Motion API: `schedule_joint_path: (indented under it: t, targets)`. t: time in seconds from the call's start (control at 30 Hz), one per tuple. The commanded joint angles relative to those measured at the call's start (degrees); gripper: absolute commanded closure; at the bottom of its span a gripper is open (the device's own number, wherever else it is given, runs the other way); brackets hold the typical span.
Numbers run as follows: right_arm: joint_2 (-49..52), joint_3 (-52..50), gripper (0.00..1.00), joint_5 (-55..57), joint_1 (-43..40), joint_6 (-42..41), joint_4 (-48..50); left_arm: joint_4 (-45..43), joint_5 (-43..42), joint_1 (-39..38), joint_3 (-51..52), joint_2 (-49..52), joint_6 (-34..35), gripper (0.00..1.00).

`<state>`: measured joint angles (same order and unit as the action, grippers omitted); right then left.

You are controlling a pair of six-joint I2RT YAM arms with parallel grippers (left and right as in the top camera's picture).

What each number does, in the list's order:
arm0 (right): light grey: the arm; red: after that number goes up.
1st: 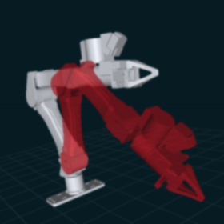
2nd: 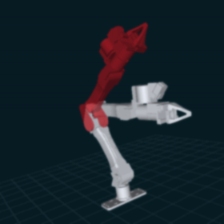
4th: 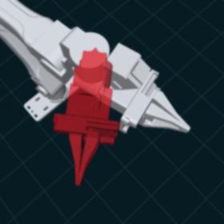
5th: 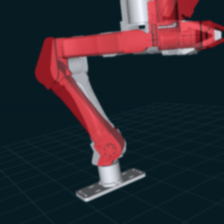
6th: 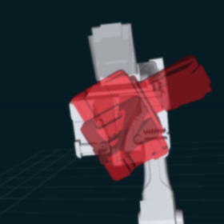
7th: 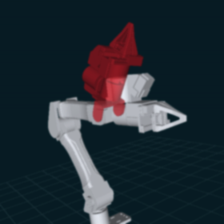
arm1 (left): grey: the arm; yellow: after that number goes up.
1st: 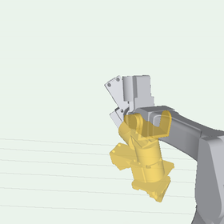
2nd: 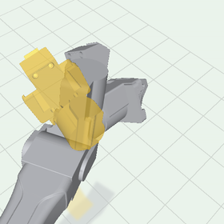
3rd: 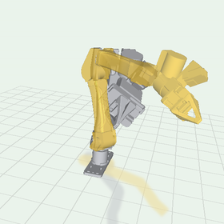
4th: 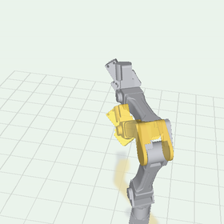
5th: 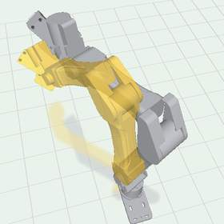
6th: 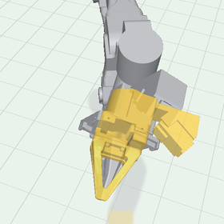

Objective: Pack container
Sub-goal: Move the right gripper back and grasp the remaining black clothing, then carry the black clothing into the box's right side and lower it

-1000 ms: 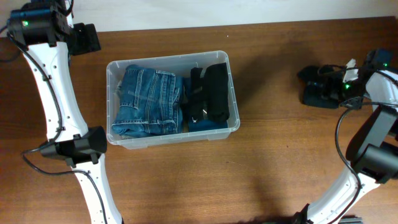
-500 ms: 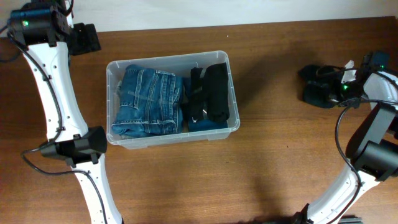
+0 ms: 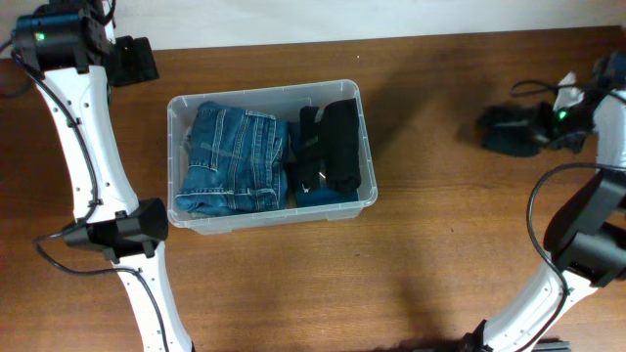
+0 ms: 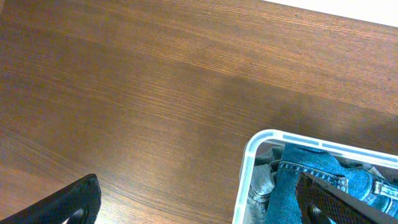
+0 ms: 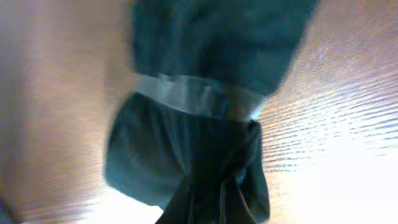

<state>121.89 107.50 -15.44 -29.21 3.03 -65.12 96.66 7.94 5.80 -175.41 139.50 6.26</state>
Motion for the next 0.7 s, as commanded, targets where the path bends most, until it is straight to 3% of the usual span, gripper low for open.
schedule_joint_path:
  t: [0.0,0.1,0.33,0.47,0.67]
  targets:
    - [-4.6,8.8,0.96,-6.0,0.9,-0.3,-5.3,0.0,-0.2,-0.1,-0.9,0.3,0.5,0.01]
    - [-5.0,14.2,0.96,-8.2,3.7,0.2,-9.8,0.0,-0.2,-0.1,-0.9,0.3,0.5,0.01]
    - [-8.5,26.8,0.96,-13.6,20.7,-1.2,-17.0,0.0,-0.2,-0.1,-0.9,0.3,0.5,0.0]
    - [-9.4,29.2,0.96,-13.5,34.5,-7.3,-16.1,0.0,-0.2,-0.1,-0.9,0.3,0.5,0.01]
    - [-9.3,29.2,0.96,-7.4,48.9,-15.6,-14.4,0.0,-0.2,-0.1,-0.9,0.3,0.5,0.01]
